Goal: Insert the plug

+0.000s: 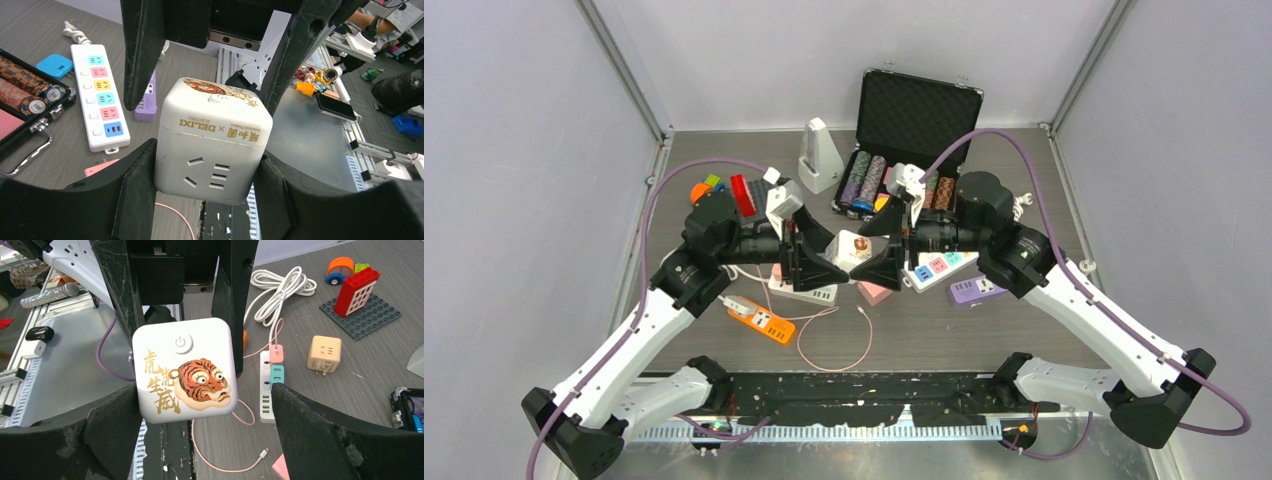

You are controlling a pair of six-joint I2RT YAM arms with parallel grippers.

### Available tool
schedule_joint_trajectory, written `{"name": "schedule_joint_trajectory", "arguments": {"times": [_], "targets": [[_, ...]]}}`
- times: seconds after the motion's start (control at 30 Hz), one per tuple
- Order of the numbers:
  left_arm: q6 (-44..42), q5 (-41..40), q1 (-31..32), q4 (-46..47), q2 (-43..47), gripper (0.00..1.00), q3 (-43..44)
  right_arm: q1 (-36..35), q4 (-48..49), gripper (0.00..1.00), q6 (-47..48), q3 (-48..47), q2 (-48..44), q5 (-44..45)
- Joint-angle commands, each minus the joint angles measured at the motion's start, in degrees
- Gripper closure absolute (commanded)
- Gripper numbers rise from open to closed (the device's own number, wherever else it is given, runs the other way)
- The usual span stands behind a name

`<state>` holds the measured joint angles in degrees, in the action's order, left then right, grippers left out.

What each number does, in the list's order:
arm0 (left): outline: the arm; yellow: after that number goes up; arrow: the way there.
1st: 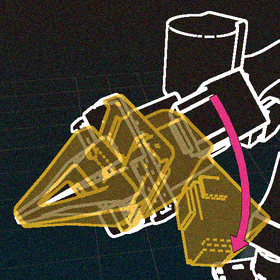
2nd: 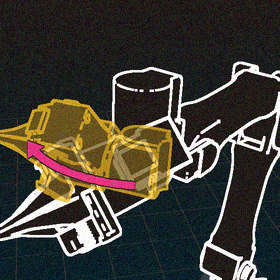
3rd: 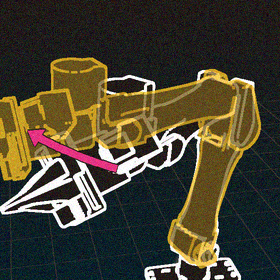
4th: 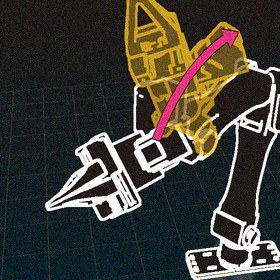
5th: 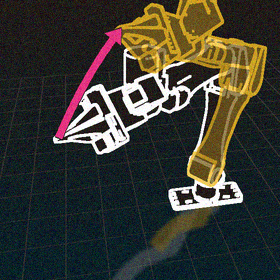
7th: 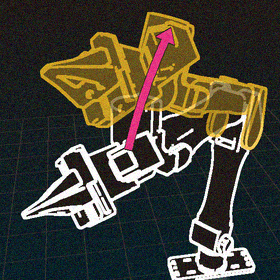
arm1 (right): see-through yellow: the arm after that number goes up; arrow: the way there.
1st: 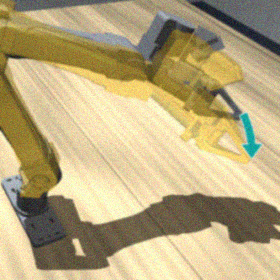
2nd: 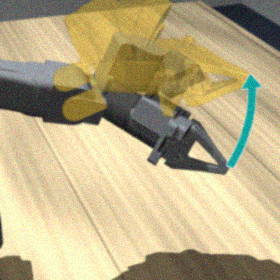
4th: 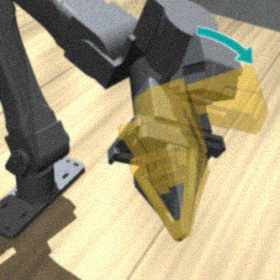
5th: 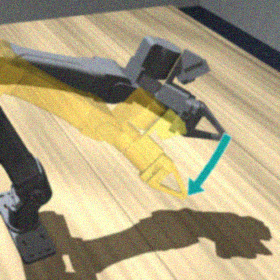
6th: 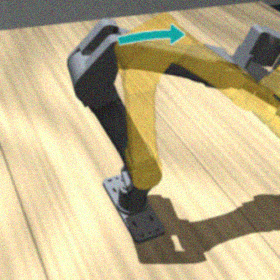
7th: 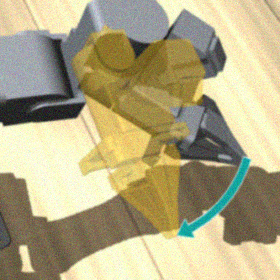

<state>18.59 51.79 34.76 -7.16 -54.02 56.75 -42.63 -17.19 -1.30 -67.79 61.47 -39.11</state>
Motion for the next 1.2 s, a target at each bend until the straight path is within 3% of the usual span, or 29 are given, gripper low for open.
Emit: {"name": "schedule_joint_trajectory", "arguments": {"times": [0.0,0.2,0.37,0.4,0.5,0.6,0.97,1.17], "targets": [[-3.4,4.07,-0.02,-0.67,1.82,1.0,0.6,0.02,2.2,0.05,-1.72,-2.94,0.95,-0.55],[-5.32,4.36,0.01,-2.39,1.26,1.0,1.32,0.05,2.27,0.19,-4.36,-4.1,2.52,-0.56],[-6.5,4.36,-0.04,-4.16,0.19,1.0,2.29,0.01,2.32,0.42,-4.97,-4.42,3.79,-0.34],[-6.98,4.25,-0.01,-4.56,0.1,1.0,2.4,0.03,2.33,0.42,-4.95,-4.43,3.81,-0.17],[-8.51,3.04,0.01,-6.74,-0.21,1.0,3.12,0.01,2.34,0.17,-4.28,-4.44,3.73,0.32],[-9.35,2.17,-0.01,-7.93,-0.49,1.0,3.59,0.03,2.52,0.06,-3.28,-4.63,3.7,0.33],[-10.22,3.58,0.0,-10.26,-1.79,1.0,5.1,-0.15,-1.71,0.06,2.11,-6.29,6.97,-9.65],[-10.77,4.28,0.03,-12.21,-2.32,1.0,6.07,-0.44,-3.19,0.24,3.81,-6.99,7.76,-11.17]]}}
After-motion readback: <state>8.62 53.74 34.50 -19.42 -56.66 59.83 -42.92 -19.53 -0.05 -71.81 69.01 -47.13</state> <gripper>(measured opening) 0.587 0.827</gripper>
